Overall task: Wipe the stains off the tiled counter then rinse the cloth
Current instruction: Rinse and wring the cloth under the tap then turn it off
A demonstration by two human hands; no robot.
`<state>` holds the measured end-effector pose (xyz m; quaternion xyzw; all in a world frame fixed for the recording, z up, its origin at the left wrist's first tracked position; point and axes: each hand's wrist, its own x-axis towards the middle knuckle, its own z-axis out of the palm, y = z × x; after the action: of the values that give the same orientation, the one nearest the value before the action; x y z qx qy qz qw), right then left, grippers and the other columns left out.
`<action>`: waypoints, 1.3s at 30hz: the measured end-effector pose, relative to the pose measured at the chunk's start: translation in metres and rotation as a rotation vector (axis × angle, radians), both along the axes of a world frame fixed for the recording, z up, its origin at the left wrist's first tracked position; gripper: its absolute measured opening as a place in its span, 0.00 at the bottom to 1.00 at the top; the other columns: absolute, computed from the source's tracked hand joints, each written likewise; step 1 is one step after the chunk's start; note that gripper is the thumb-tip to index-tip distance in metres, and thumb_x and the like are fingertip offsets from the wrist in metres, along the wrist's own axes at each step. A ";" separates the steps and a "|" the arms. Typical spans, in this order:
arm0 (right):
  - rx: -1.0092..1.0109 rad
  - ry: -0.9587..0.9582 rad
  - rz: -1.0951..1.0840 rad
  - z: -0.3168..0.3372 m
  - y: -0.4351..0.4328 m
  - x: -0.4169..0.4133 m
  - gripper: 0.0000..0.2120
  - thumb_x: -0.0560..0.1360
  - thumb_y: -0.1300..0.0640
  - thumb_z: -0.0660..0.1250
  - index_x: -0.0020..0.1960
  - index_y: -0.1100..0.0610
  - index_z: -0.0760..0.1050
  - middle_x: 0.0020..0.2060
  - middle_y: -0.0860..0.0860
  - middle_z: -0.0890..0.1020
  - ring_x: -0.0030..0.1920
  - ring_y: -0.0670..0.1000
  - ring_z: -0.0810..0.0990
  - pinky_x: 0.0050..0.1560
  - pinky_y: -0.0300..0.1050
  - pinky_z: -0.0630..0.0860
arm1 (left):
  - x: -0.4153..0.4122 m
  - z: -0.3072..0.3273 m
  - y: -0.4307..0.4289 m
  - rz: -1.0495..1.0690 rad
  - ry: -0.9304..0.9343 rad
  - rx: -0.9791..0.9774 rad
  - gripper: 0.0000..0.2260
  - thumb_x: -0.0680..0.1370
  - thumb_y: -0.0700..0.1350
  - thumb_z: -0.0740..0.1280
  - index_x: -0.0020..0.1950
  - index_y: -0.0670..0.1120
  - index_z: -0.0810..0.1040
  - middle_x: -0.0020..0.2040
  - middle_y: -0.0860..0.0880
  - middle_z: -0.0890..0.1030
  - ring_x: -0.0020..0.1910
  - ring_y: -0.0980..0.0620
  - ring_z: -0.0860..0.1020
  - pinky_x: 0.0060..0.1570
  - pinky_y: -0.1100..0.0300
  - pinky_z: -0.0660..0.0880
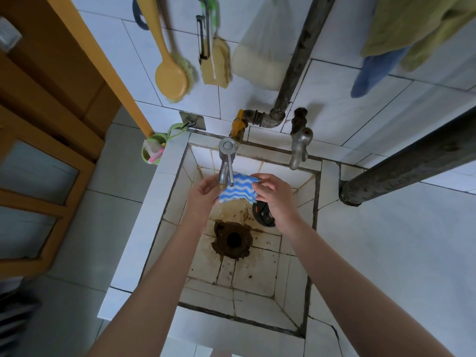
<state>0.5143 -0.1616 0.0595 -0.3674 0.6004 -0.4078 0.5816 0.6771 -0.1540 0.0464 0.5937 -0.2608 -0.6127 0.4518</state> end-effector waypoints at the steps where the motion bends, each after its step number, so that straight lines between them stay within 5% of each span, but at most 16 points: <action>1: -0.003 0.010 0.016 -0.001 0.001 0.002 0.06 0.75 0.65 0.66 0.48 0.55 0.77 0.41 0.50 0.79 0.46 0.51 0.79 0.50 0.47 0.78 | 0.002 -0.001 0.001 0.009 -0.008 0.008 0.13 0.76 0.35 0.65 0.60 0.41 0.76 0.50 0.47 0.81 0.49 0.53 0.80 0.45 0.66 0.77; 7: -0.048 0.063 0.078 -0.005 0.005 0.019 0.08 0.74 0.67 0.67 0.50 0.57 0.78 0.40 0.48 0.80 0.43 0.46 0.78 0.37 0.31 0.77 | 0.011 -0.002 0.012 0.010 -0.059 0.052 0.11 0.77 0.34 0.64 0.58 0.41 0.75 0.49 0.46 0.80 0.49 0.50 0.79 0.50 0.62 0.76; 19: -0.038 0.074 0.169 -0.007 0.011 0.043 0.09 0.75 0.65 0.66 0.55 0.63 0.77 0.40 0.47 0.79 0.43 0.43 0.78 0.40 0.29 0.76 | 0.039 0.001 0.032 0.093 -0.089 0.093 0.10 0.77 0.38 0.64 0.58 0.42 0.75 0.50 0.47 0.80 0.50 0.51 0.80 0.46 0.67 0.78; 25: -0.021 0.080 0.186 -0.003 0.008 0.056 0.06 0.75 0.62 0.67 0.51 0.62 0.78 0.41 0.49 0.80 0.47 0.50 0.79 0.50 0.44 0.78 | 0.051 0.002 0.036 0.136 -0.106 0.111 0.08 0.77 0.38 0.64 0.56 0.44 0.76 0.51 0.47 0.80 0.51 0.51 0.80 0.50 0.63 0.78; 33: -0.021 0.111 0.151 0.001 0.002 0.059 0.12 0.76 0.61 0.65 0.55 0.67 0.78 0.47 0.50 0.79 0.47 0.51 0.80 0.37 0.26 0.76 | 0.056 0.005 0.035 0.157 -0.104 0.098 0.08 0.77 0.38 0.64 0.56 0.44 0.76 0.53 0.46 0.80 0.52 0.50 0.80 0.49 0.65 0.78; 39: -0.001 0.055 0.196 -0.006 0.009 0.057 0.11 0.77 0.60 0.64 0.56 0.65 0.77 0.49 0.56 0.81 0.48 0.50 0.80 0.45 0.37 0.79 | 0.060 0.004 0.039 0.153 -0.108 0.116 0.06 0.77 0.38 0.64 0.52 0.46 0.77 0.53 0.46 0.80 0.52 0.49 0.80 0.48 0.64 0.78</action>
<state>0.5718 -0.1526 0.0537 -0.4356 0.5770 -0.3392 0.6019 0.7368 -0.1146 0.0503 0.6691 -0.2027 -0.5578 0.4473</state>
